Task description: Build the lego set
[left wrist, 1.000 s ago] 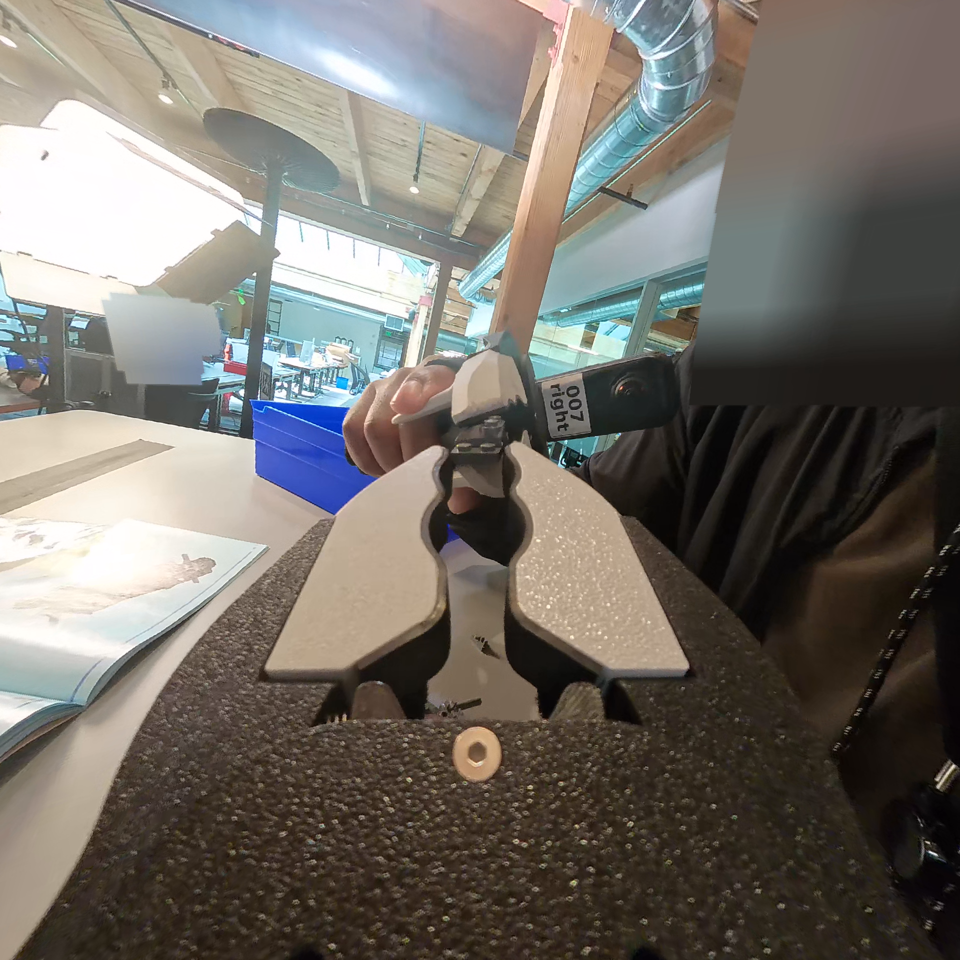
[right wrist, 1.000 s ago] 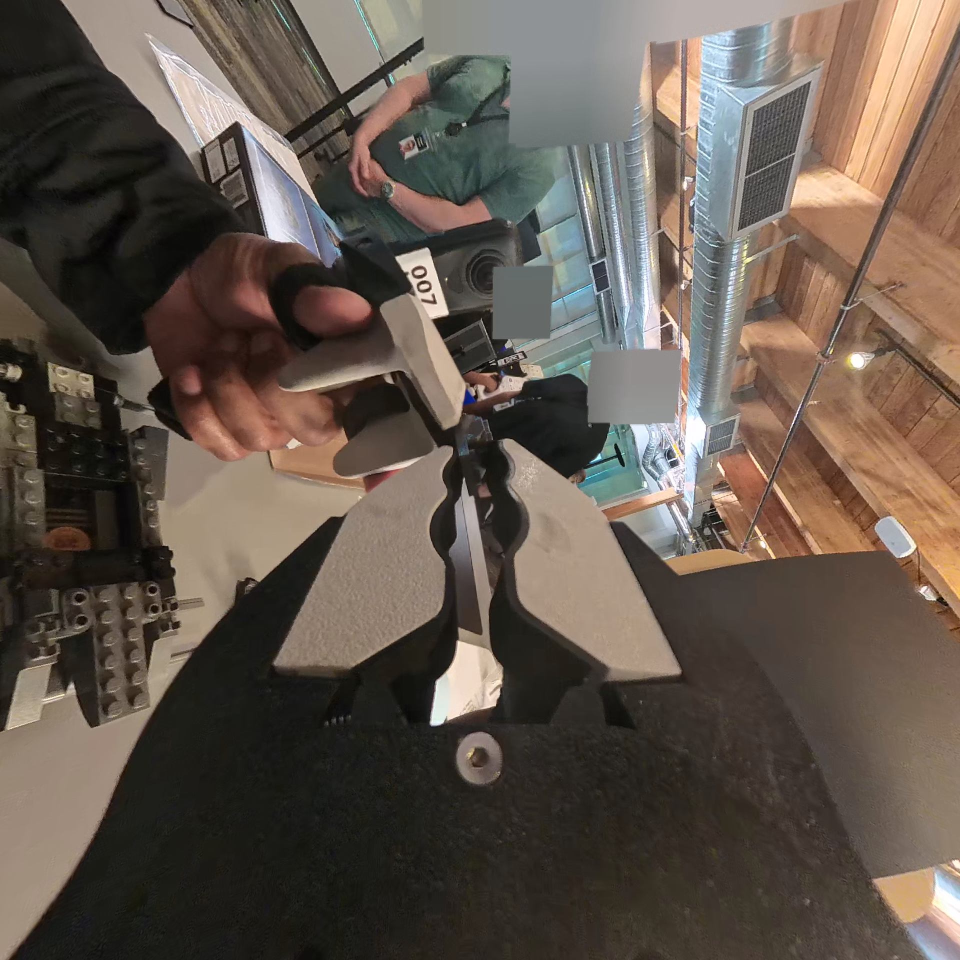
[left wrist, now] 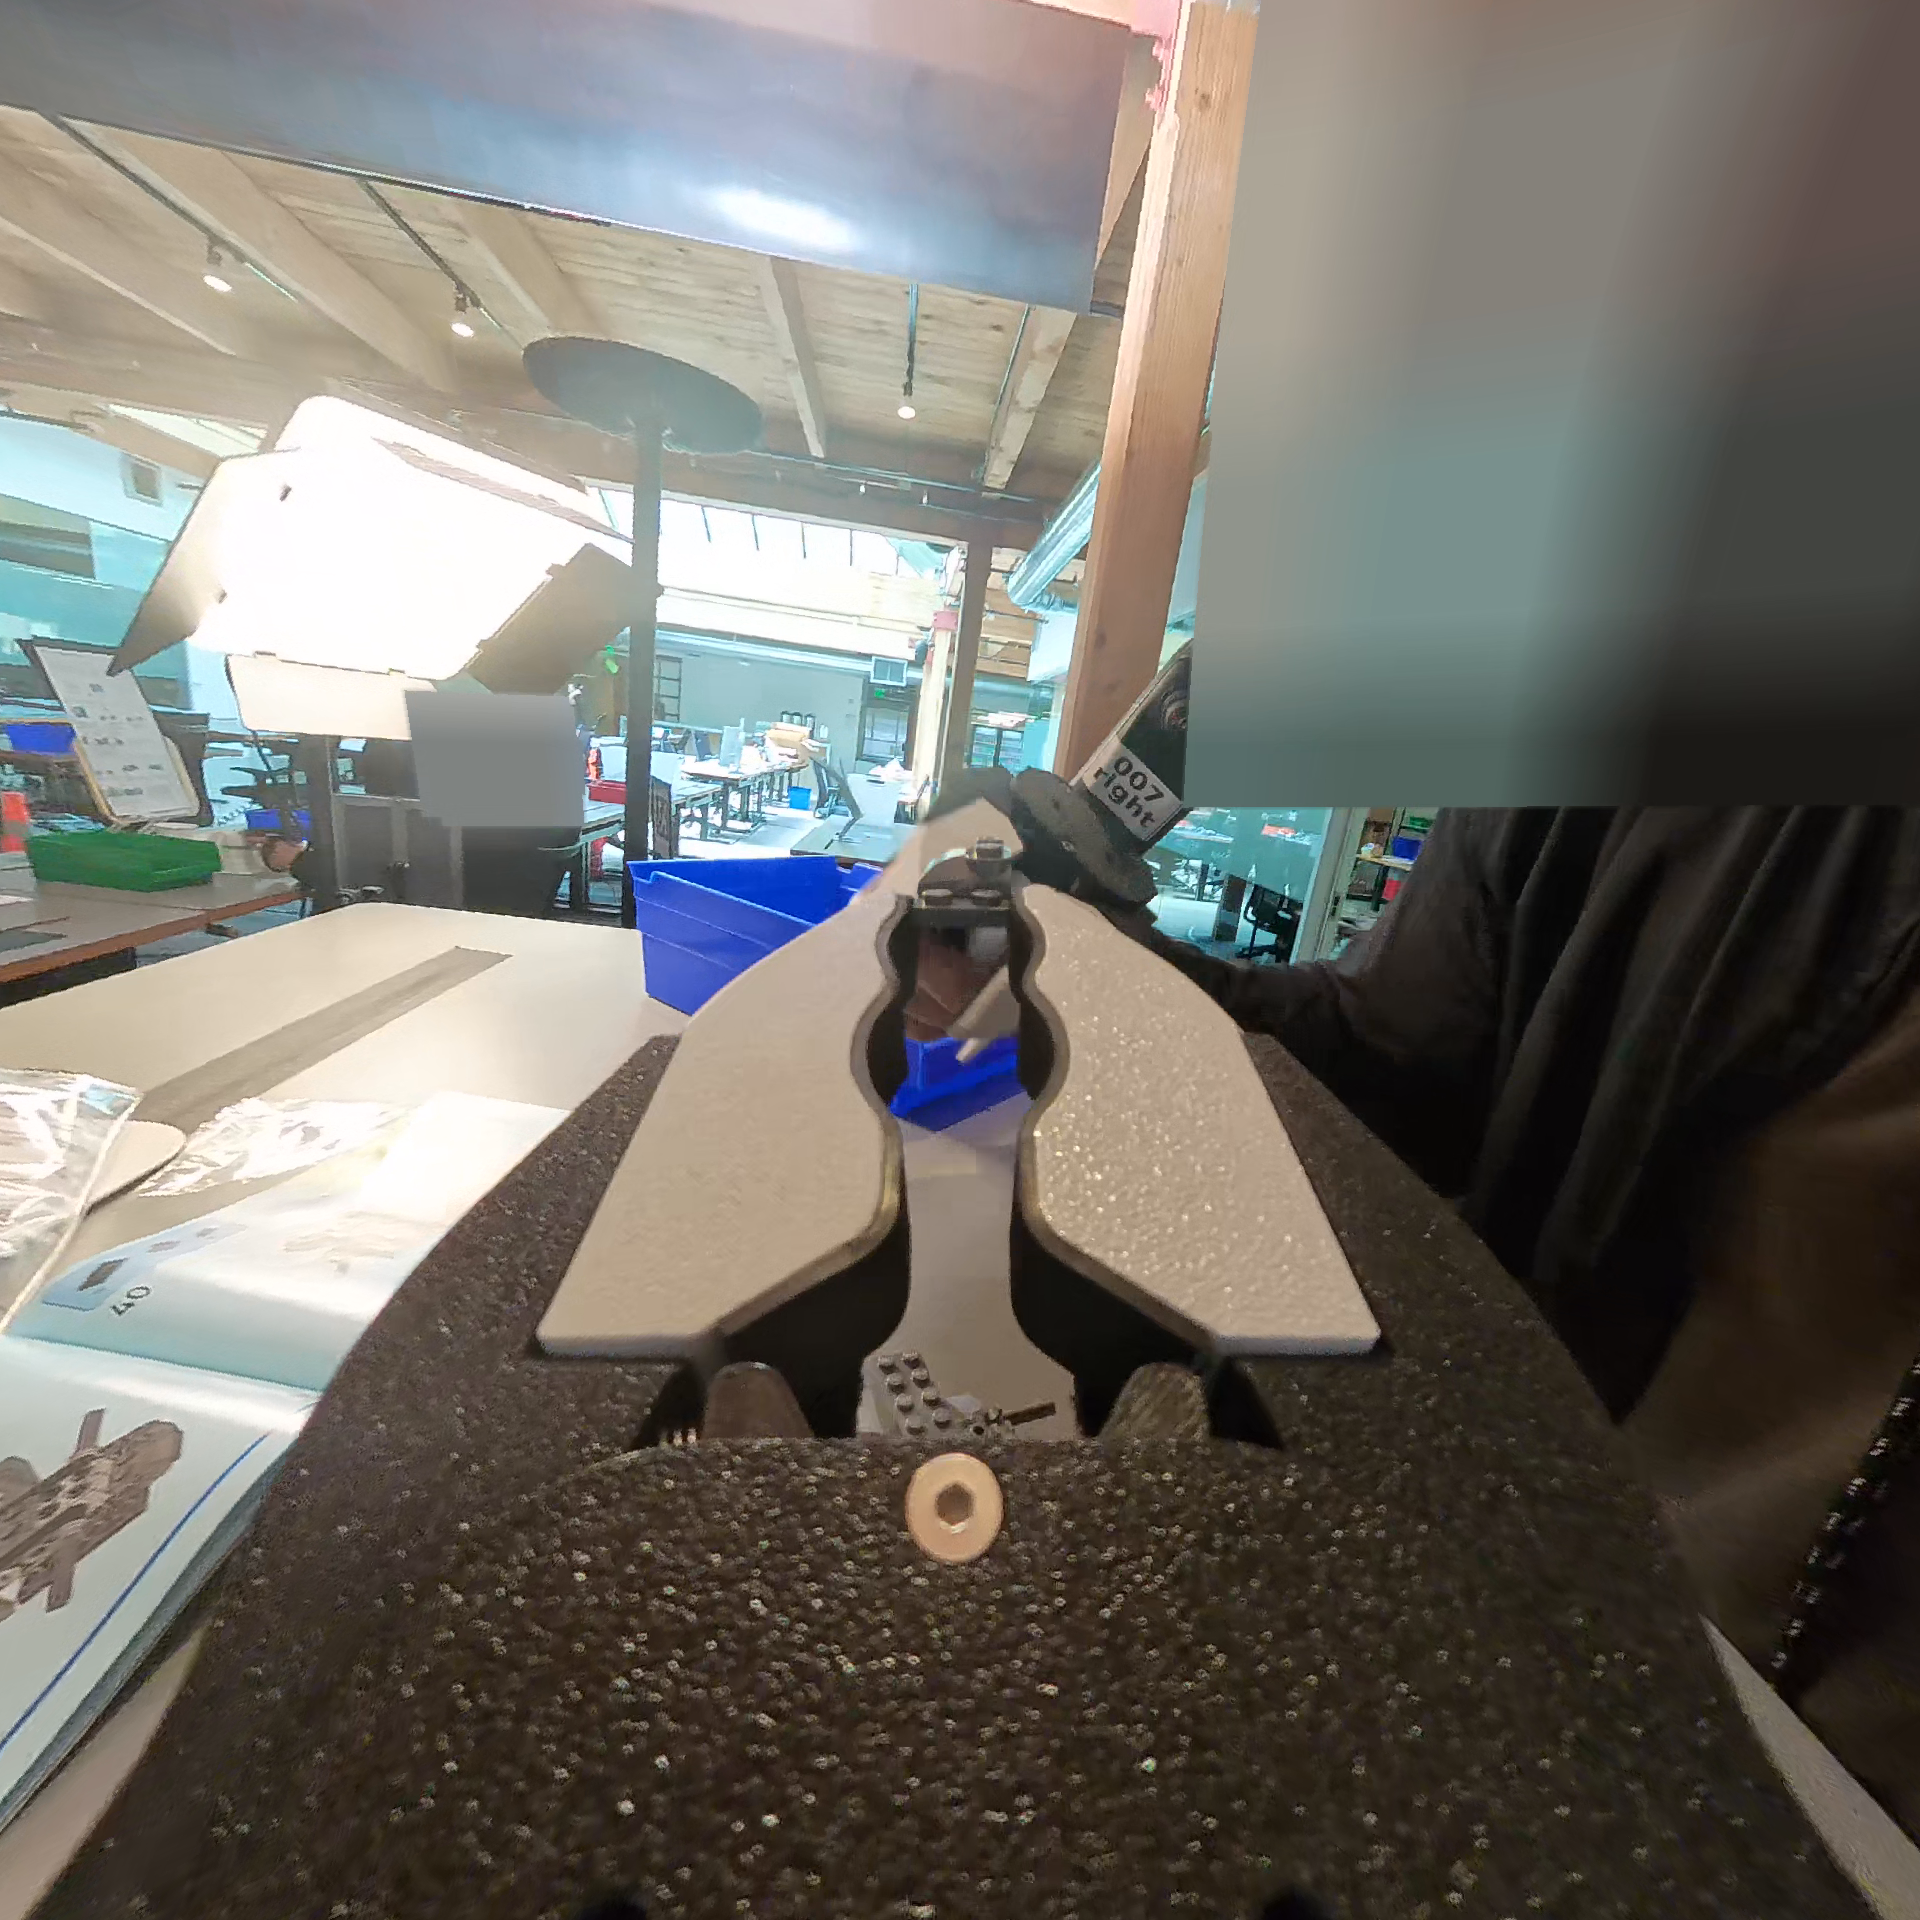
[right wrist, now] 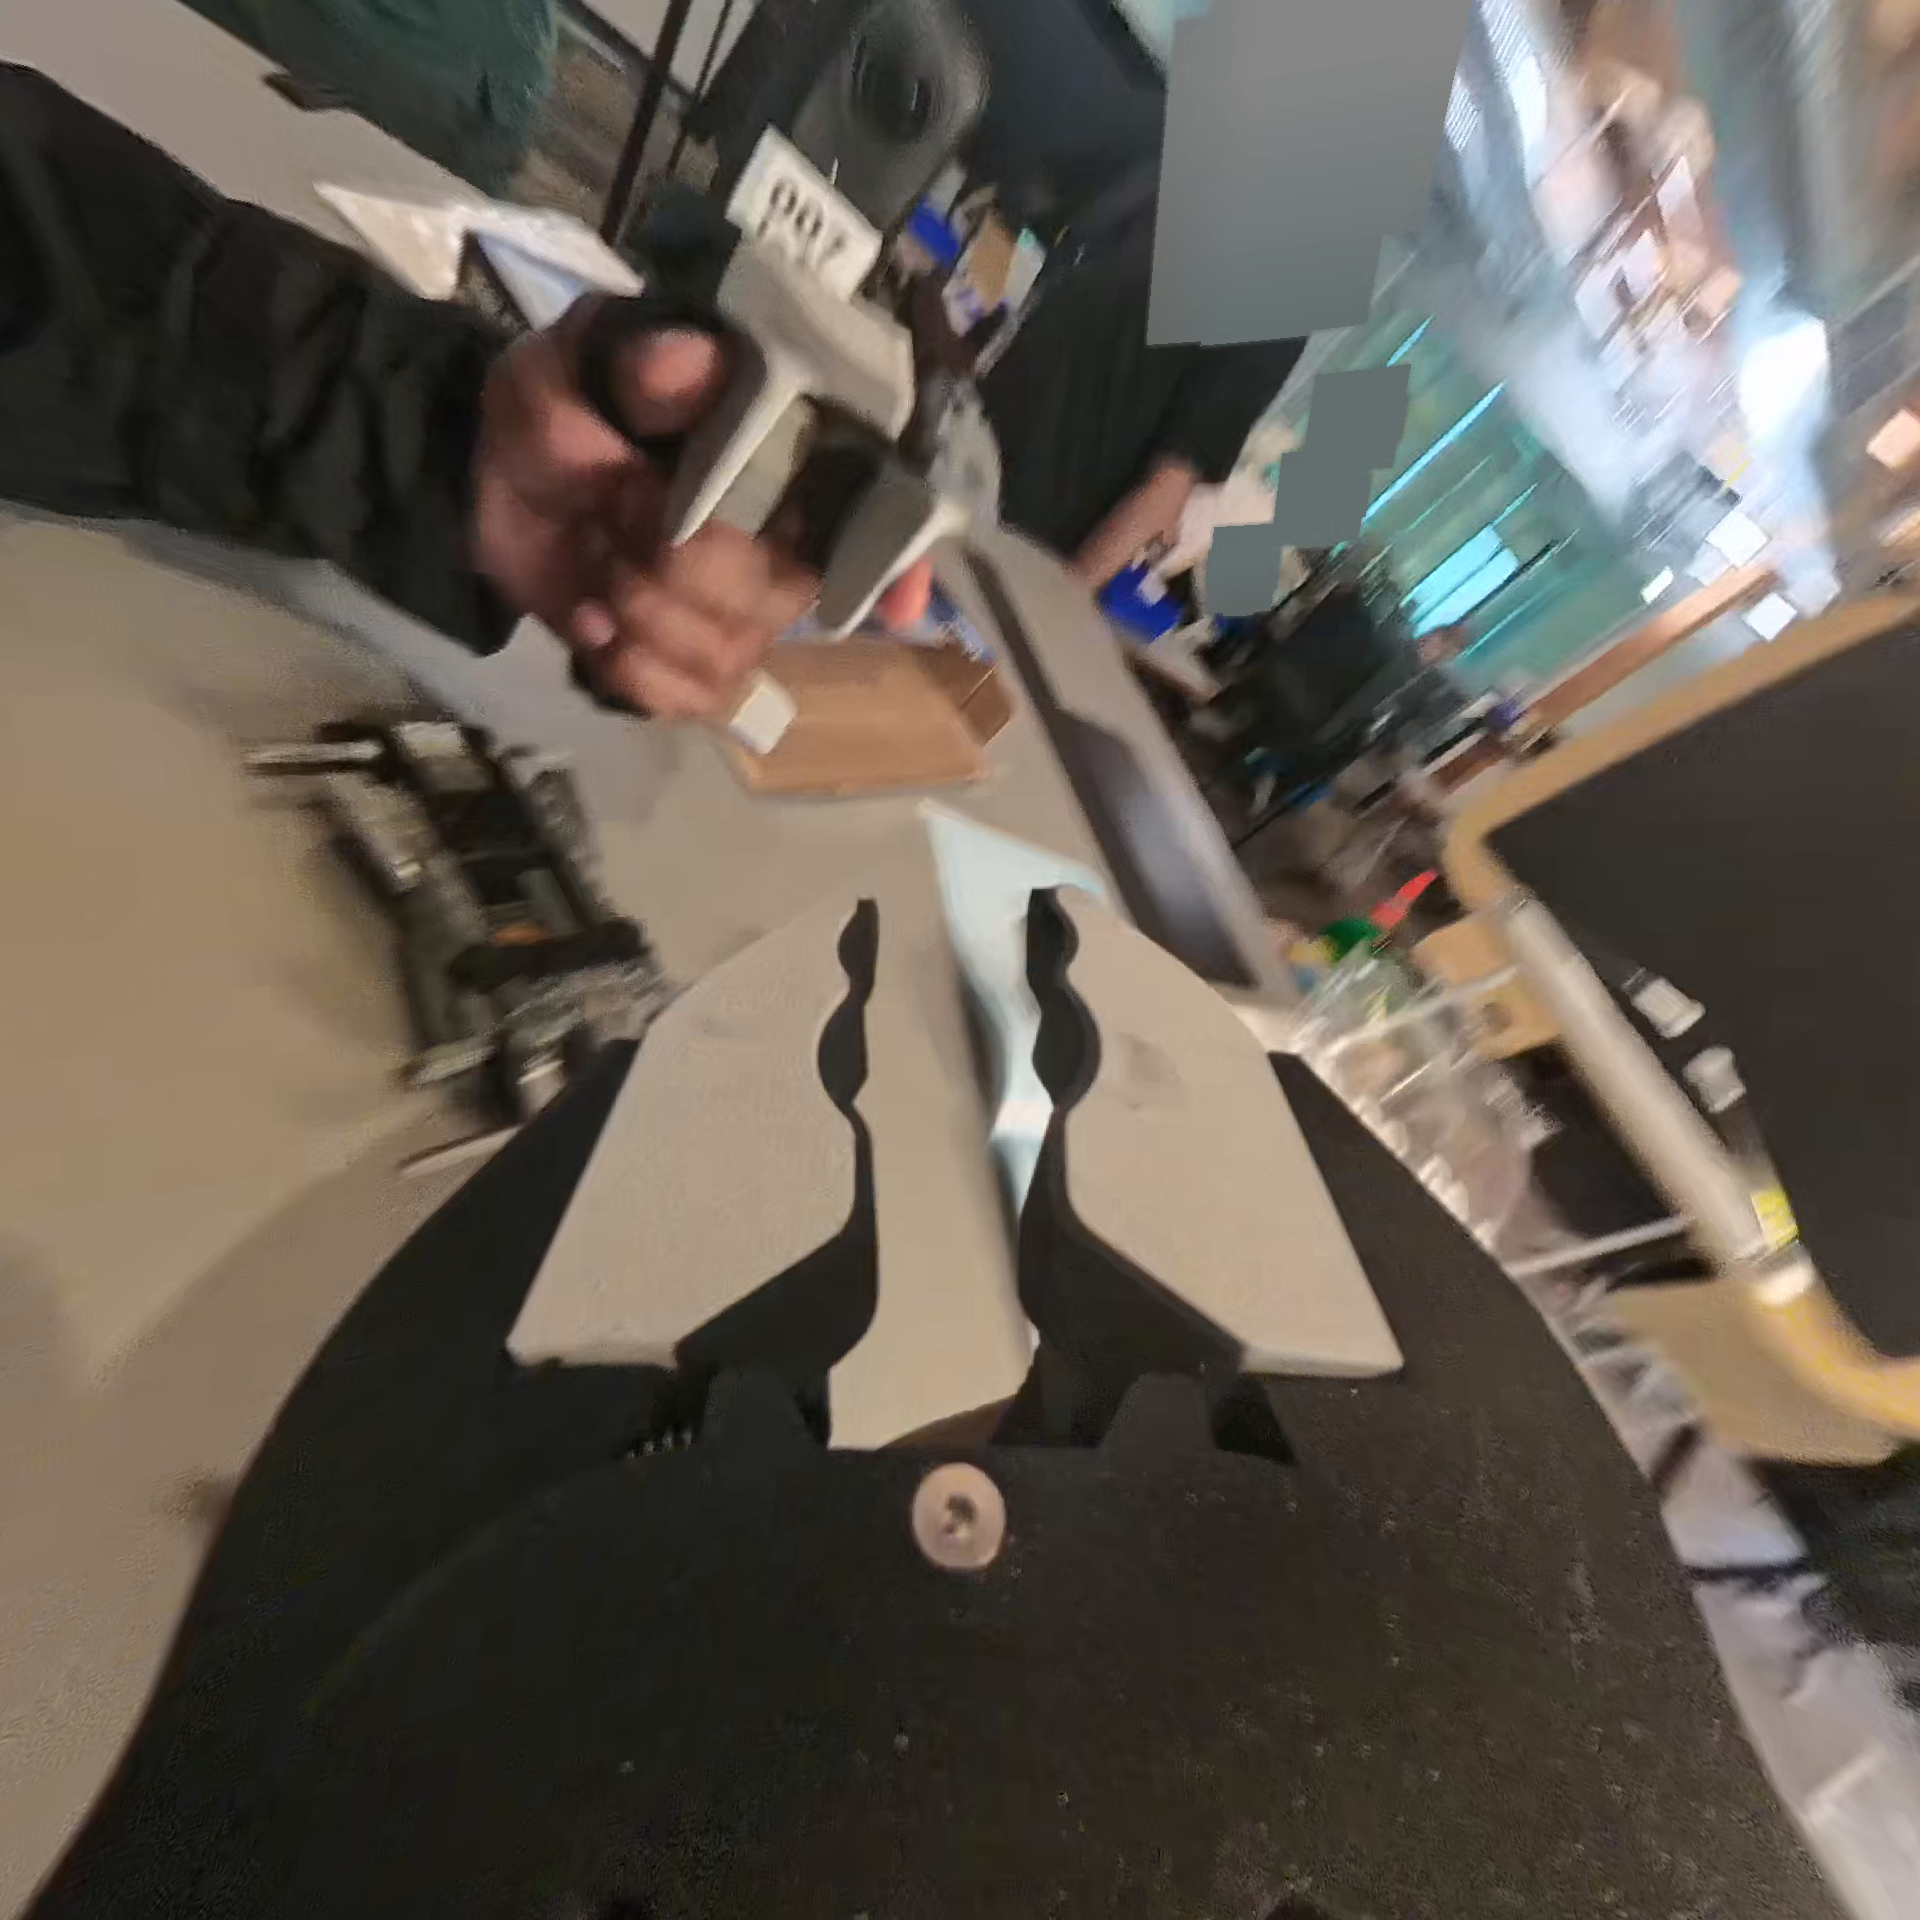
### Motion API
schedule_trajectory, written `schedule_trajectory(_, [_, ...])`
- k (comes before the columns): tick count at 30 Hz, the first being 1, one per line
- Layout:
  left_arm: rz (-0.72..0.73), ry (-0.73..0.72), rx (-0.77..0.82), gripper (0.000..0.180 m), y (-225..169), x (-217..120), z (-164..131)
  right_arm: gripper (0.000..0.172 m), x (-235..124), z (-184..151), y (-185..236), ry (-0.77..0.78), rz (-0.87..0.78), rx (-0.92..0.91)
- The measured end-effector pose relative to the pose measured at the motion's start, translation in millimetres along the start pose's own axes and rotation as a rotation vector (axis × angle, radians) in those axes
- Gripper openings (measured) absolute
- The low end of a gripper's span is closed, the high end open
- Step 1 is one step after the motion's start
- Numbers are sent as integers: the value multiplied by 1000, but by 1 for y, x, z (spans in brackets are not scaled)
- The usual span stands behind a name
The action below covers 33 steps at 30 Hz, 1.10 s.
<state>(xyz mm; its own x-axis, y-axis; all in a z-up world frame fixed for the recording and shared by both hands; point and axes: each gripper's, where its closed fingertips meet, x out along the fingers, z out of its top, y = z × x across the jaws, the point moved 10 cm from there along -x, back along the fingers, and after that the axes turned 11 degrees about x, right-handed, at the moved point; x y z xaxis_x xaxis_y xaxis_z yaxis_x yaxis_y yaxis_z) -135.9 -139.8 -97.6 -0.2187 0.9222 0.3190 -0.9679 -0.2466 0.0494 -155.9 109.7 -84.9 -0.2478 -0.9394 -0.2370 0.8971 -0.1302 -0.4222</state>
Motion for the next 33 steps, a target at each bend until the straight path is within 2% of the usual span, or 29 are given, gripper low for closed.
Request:
schedule_trajectory(3, [1,5,13,16,0,0,3,24,-26,-28,25,224,73,177])
schedule_trajectory(6, [-4,5,11,16,-1,-1,2,23,-48,-53,59,472,143,261])
schedule_trajectory(11, [-9,18,24,16,-2,0,1,24,-54,-63,77,711,64,429])
schedule_trajectory(15, [-1,46,42,16,-3,1,0,26,-46,-59,83,784,-120,648])
schedule_trajectory(20, [-3,49,54,16,-5,3,1,35,-35,-56,100,782,-246,851])
schedule_trajectory(23, [-8,46,61,16,-7,5,3,41,-30,-60,104,822,-323,858])
schedule_trajectory(33, [-27,39,55,16,-9,6,2,31,-27,-61,98,822,-326,887])
